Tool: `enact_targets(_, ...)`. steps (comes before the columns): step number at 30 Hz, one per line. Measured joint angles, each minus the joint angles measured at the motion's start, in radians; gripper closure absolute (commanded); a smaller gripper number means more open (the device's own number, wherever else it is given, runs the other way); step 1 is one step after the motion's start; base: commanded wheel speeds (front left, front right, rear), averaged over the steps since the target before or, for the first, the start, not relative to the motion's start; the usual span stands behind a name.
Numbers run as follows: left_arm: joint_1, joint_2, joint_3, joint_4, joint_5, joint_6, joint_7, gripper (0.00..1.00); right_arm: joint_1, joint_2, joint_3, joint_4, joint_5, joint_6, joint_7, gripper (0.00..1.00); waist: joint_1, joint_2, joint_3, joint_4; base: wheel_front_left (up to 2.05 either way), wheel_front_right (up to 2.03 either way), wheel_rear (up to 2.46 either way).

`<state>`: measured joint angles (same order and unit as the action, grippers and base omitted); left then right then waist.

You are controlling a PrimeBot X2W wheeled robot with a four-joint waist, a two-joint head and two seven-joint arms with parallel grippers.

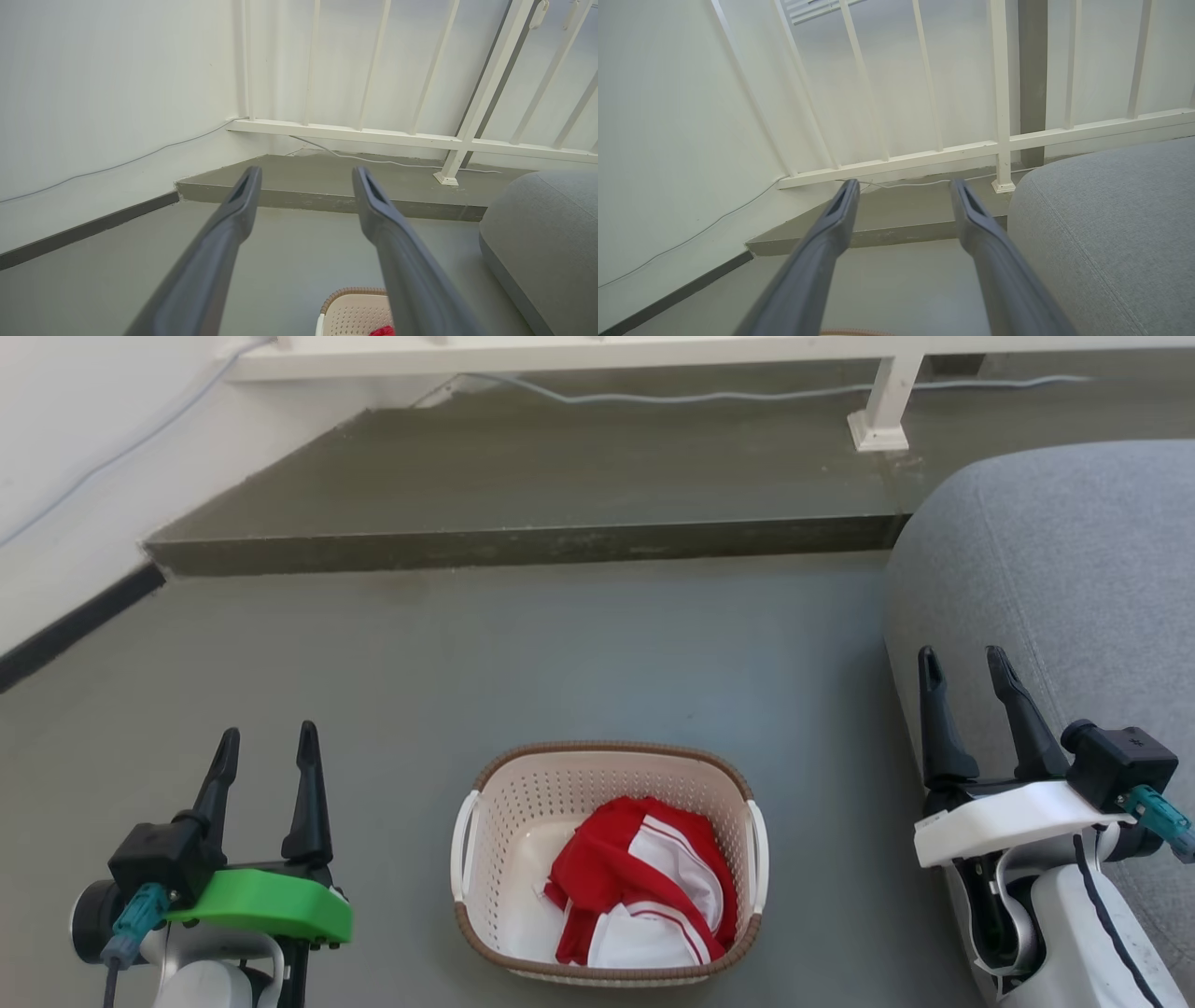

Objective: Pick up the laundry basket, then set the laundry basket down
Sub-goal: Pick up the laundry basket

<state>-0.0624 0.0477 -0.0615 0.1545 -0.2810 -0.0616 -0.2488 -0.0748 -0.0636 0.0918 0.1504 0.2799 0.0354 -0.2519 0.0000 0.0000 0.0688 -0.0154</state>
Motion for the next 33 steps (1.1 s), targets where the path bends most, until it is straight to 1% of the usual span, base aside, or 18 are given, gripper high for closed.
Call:
enact_targets(5, -0.007, -0.001, 0.002, -0.002, 0.000, -0.007, 0.000, 0.00, -0.004, 0.001, 0.000, 0.006, 0.000, 0.001, 0.000, 0.00, 0.0000, 0.0000, 0.045, -0.004, 0.00, 0.00, 0.00)
enact_targets(18, -0.115, -0.002, 0.002, 0.003, -0.003, -0.029, -0.001, 0.00, -0.083, 0.004, 0.003, 0.049, -0.005, -0.002, 0.000, 0.00, 0.0000, 0.0000, 0.200, -0.014, 0.00, 0.00, 0.00)
enact_targets(24, -0.162, -0.003, -0.012, 0.065, -0.004, -0.045, -0.003, 0.00, -0.116, 0.006, 0.011, 0.109, -0.006, -0.003, 0.000, 0.00, 0.0000, 0.0000, 0.279, -0.016, 0.00, 0.00, 0.00)
enact_targets(33, -0.245, -0.006, -0.056, 0.169, -0.019, -0.058, -0.003, 0.00, -0.193, 0.007, 0.026, 0.223, -0.003, -0.003, 0.000, 0.00, 0.0001, 0.0000, 0.399, -0.013, 0.00, 0.00, 0.00)
